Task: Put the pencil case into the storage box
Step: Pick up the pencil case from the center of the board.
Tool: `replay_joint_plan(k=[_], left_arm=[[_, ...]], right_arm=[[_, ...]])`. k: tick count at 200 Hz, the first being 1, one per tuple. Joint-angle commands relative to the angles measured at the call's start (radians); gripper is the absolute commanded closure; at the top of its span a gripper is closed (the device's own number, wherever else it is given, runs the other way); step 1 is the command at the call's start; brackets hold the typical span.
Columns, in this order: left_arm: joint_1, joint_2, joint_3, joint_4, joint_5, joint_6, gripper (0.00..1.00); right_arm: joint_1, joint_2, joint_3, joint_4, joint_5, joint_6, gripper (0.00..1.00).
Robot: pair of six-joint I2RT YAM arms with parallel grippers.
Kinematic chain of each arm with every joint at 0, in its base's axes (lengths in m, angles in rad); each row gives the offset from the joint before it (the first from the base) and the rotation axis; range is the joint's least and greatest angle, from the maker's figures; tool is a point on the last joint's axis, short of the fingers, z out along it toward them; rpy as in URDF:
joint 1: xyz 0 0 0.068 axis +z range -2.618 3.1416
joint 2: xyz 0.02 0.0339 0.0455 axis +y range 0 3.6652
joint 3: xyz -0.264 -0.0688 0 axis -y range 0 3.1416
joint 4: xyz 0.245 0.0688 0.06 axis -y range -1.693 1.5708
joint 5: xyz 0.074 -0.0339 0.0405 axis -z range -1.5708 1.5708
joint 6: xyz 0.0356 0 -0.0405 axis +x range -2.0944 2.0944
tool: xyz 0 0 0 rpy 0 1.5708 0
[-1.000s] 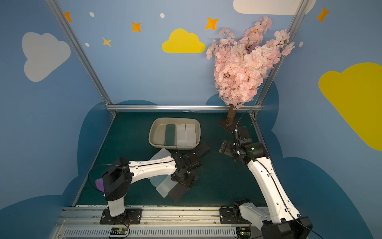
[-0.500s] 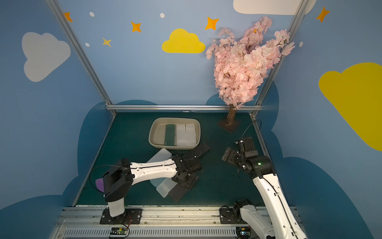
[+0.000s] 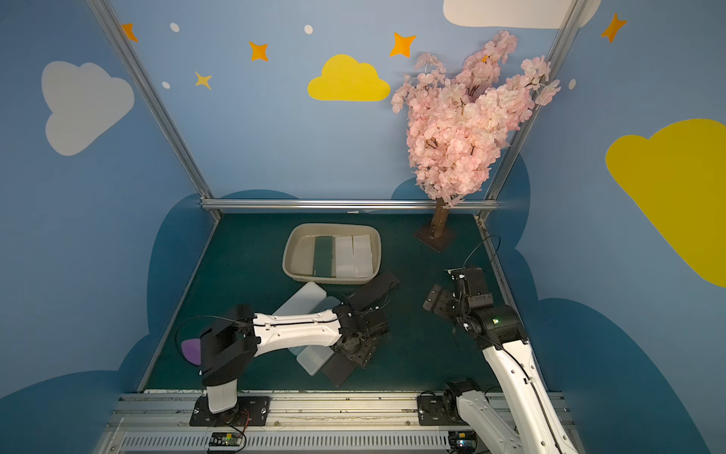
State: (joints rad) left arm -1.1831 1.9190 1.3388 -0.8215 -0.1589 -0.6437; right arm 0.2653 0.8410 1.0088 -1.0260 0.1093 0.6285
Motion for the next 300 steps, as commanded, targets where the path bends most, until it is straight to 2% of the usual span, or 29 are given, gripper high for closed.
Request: replay_joint_plan(k=[1,34,94,118,176,228,256,300], left_arm=[[-0.04,0.069,0.019,-0.037,0.088,-0.01,0.15],[-0.058,0.058,0.023,-0.054,0.105,-0.008,0.09],[-0.057,0.103,0.03,-0.05,0.122,0.031,0.1],[-0.058,0.121,0.033,-0.061,0.115,0.048,0.07],[-0.057,0.127,0.039,-0.094,0.101,0.112,0.03],[-0.057,0.106,0.04,-0.093,0.101,0.112,0.05],[-0.058,0.108,0.039,-0.084,0.105,0.101,0.1],[-0.053,0.08,0.052,-0.109,0.06,0.103,0.33]], right_arm=[[-0.002,0.006,-0.005,-0.006,-0.011,-0.001,0.02],[-0.003,0.019,0.002,-0.005,-0.01,-0.008,0.02],[-0.003,0.03,-0.026,0.01,-0.017,-0.001,0.02],[-0.005,0.033,-0.029,0.011,-0.016,-0.006,0.02],[-0.007,0.062,-0.024,0.022,-0.02,-0.001,0.02],[-0.007,0.081,-0.009,0.024,-0.017,-0.007,0.02],[-0.006,0.088,-0.009,0.024,-0.019,-0.004,0.02],[-0.007,0.1,0.003,0.024,-0.015,-0.007,0.02]])
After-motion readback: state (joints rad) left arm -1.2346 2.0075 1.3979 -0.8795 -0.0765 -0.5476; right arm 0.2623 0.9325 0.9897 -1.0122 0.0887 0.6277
